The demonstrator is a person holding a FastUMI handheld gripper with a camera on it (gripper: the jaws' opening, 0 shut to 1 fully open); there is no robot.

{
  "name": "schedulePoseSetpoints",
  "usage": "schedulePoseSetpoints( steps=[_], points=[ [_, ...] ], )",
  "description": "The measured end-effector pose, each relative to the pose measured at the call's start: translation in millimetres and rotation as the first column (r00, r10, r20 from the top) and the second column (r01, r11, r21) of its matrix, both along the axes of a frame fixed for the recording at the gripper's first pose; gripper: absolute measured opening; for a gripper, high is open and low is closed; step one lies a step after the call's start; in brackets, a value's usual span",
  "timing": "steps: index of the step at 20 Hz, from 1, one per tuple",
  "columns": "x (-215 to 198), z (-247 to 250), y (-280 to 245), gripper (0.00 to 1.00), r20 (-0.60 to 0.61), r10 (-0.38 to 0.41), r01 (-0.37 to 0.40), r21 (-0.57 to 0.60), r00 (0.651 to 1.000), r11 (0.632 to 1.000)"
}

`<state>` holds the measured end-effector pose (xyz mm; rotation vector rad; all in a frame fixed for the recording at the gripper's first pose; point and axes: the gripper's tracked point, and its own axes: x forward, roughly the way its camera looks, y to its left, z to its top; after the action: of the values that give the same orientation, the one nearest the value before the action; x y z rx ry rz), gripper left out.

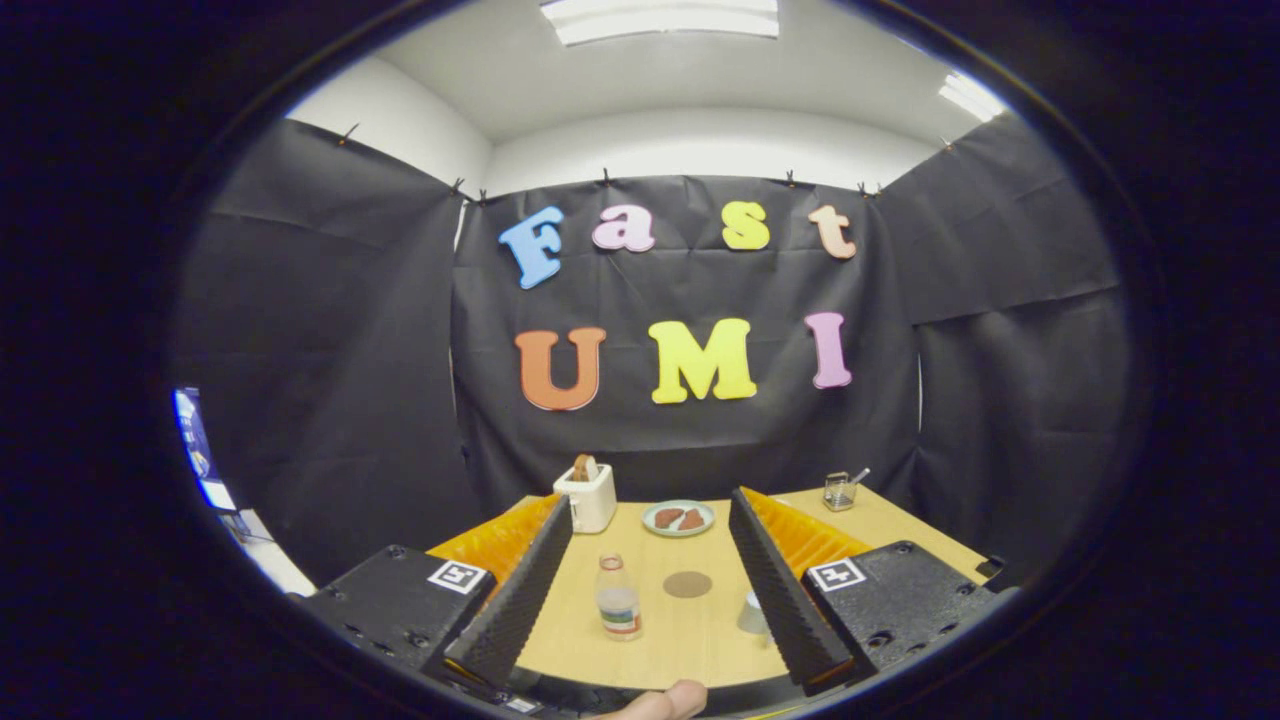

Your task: Take the bottle from table, then pour the juice into the cup, finally place the bottle on the coaster

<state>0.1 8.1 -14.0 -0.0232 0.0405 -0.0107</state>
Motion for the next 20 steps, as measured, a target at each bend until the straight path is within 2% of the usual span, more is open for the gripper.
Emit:
schedulePoseSetpoints(
  steps=[7,10,16,20],
  points=[
    [16,-10,14,1.0,0.018,0.005,-0.005,0.026,1.0,1.0],
    [31,-44,21,1.0,-0.034,0.006,-0.005,0.028,0.999,1.0],
    [71,-104,40,1.0,-0.06,0.03,-0.03,0.013,0.998,0.999],
    [94,-148,46,1.0,-0.061,0.014,-0.015,-0.027,0.998,1.0]
  ],
)
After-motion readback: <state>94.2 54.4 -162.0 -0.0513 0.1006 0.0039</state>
